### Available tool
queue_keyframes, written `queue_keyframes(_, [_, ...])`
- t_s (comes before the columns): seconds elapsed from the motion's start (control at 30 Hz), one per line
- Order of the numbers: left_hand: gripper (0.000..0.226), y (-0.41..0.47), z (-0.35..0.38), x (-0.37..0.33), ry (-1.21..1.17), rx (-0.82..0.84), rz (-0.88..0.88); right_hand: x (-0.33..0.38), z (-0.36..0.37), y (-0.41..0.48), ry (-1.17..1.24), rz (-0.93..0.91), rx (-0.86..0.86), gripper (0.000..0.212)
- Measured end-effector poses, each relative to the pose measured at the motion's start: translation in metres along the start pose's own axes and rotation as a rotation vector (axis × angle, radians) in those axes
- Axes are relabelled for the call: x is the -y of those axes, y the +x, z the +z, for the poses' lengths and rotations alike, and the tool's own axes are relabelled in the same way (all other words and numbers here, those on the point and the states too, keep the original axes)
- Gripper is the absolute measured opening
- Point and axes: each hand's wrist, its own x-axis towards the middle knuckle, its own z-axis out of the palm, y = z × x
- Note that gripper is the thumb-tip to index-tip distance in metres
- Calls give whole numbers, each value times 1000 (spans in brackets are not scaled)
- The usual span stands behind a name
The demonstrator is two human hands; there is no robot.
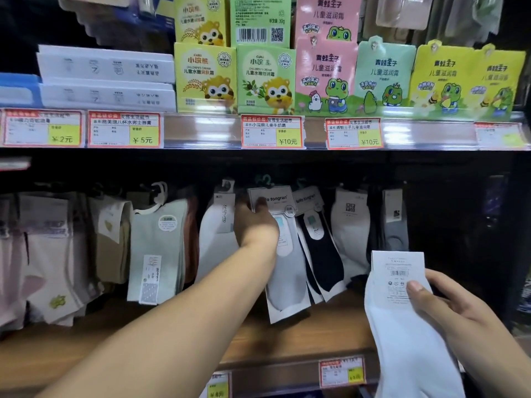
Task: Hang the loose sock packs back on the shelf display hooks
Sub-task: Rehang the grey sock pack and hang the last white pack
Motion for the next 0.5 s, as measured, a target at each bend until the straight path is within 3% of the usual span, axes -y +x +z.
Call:
queue_keyframes(0.07, [54, 2, 0, 0, 8, -22, -18, -1, 0, 0, 4, 4, 4, 42])
queue_keyframes(0.23, [53, 5, 1, 3, 63, -48, -18, -8, -3, 3, 22, 13, 12, 21])
queue_keyframes(0.33, [53, 7, 2, 5, 91, -64, -9, -8, 0, 1, 36, 15, 29, 22])
queue_keyframes(0.43, [50, 7, -1, 4, 203, -92, -7, -6, 2, 1, 42, 22, 48, 44])
queue_keyframes(0.5, [48, 4, -2, 2, 282, -119, -5, -7, 5, 2, 37, 31, 56, 38])
